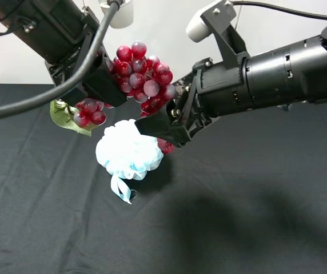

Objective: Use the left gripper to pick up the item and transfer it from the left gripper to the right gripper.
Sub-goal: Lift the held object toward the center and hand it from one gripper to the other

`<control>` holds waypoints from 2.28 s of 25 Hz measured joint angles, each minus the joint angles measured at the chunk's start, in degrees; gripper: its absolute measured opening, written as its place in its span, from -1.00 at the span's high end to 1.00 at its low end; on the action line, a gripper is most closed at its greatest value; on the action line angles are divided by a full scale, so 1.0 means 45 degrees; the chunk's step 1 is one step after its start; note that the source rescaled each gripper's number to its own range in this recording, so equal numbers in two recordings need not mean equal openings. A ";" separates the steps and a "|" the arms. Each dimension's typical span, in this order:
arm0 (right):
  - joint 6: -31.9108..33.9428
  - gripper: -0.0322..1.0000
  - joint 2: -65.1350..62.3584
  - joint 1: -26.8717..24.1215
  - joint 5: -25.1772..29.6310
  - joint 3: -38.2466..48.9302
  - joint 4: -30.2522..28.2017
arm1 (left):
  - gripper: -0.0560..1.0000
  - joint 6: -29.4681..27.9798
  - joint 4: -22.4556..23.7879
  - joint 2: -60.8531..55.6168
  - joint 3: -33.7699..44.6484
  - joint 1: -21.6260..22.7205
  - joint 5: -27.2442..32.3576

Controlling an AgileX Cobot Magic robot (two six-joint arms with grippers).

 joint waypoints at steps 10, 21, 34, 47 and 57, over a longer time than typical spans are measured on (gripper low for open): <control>-0.1652 -1.00 0.0032 0.0000 0.1231 -0.0038 0.1629 | 0.89 0.0000 0.0000 0.0000 0.0000 0.0000 -0.0015; -0.2509 0.94 0.0032 0.0000 0.1480 -0.0038 0.2172 | 0.89 0.0005 -0.0013 0.0000 0.0000 0.0000 -0.0015; -0.2645 0.87 0.0032 0.0000 0.1420 -0.0038 0.2149 | 0.85 -0.0281 -0.0013 0.0000 0.0000 0.0000 -0.0433; -0.2689 0.87 0.0042 0.0000 0.1328 -0.0038 0.2016 | -0.99 -0.1452 -0.0060 0.0000 -0.0015 0.0000 -0.0695; -0.2689 0.87 0.0042 0.0000 0.0906 -0.0038 0.2016 | -1.00 -0.1593 0.0384 -0.0852 -0.0015 0.0000 -0.0363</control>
